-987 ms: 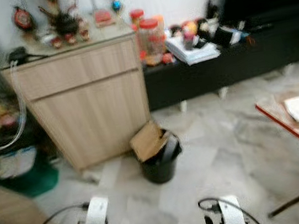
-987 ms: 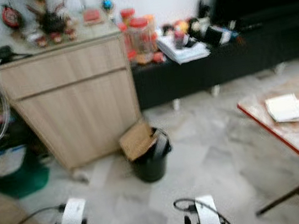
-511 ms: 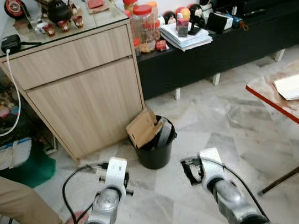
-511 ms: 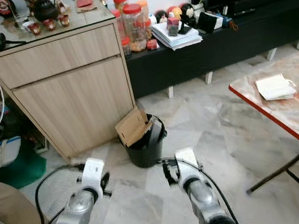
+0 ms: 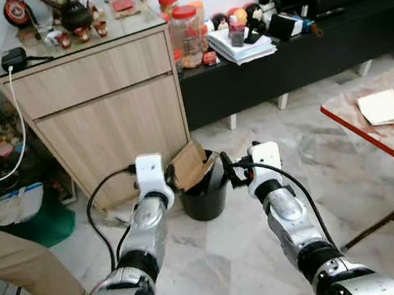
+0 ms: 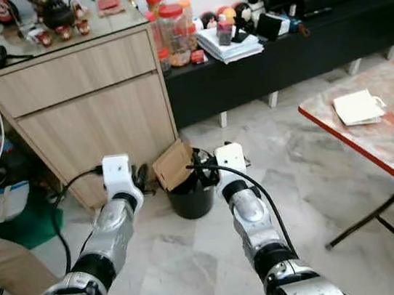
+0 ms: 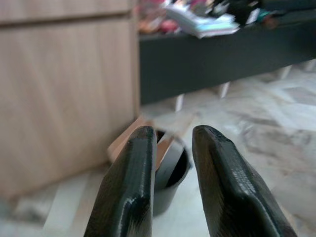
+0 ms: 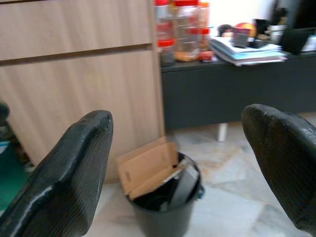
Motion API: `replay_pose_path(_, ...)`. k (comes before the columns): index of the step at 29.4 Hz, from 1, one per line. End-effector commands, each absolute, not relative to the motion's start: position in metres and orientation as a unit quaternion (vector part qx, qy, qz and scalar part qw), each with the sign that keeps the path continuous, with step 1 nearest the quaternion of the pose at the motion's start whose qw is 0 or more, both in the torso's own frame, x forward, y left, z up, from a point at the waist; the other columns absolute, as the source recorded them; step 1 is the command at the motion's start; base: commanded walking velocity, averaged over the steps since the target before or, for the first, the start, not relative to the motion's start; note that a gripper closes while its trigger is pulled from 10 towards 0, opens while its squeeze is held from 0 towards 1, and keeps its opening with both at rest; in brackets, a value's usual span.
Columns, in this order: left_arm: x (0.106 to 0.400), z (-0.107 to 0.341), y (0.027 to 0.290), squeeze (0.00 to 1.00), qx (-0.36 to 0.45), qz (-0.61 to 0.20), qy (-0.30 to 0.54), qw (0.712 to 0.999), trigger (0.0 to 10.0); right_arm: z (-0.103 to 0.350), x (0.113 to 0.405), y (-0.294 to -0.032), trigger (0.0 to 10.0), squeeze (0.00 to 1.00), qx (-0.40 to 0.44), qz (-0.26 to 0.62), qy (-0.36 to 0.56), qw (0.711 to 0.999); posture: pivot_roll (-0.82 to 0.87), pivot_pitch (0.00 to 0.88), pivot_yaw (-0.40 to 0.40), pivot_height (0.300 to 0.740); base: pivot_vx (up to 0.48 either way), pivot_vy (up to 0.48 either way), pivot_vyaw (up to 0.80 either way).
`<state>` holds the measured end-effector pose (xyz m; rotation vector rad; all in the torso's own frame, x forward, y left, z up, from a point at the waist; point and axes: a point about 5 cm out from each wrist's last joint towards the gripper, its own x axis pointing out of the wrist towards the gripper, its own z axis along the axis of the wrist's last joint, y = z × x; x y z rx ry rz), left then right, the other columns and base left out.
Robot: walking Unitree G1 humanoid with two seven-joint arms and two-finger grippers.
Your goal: Picking trash to rubbish bin
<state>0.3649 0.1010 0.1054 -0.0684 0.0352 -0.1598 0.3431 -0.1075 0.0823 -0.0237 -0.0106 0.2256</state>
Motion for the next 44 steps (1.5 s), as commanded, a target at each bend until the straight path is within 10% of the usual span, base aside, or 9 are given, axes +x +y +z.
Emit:
replay_pose_path(1,0.368,0.115,0.100,0.00,-0.020,-0.080,-0.007,0.997,10.0,0.089,0.345,-0.106,10.0,0.00,-0.007,0.111,-0.023,0.994,-0.09,0.004,0.038,0.740,0.000,0.000,-0.80)
replay_pose_path(15,0.370,0.136,0.124,0.00,0.116,-0.053,-0.087,0.988,10.0,0.110,0.350,-0.096,10.0,0.00,-0.008,0.109,-0.071,0.991,-0.08,0.000,0.049,0.740,0.000,0.000,-0.80)
replay_pose_path(44,0.368,0.136,0.136,0.00,0.108,-0.006,-0.100,0.989,10.0,0.119,0.348,-0.076,10.0,0.00,-0.015,0.123,-0.089,0.988,-0.10,0.000,0.060,0.740,0.000,-0.174,-0.80)
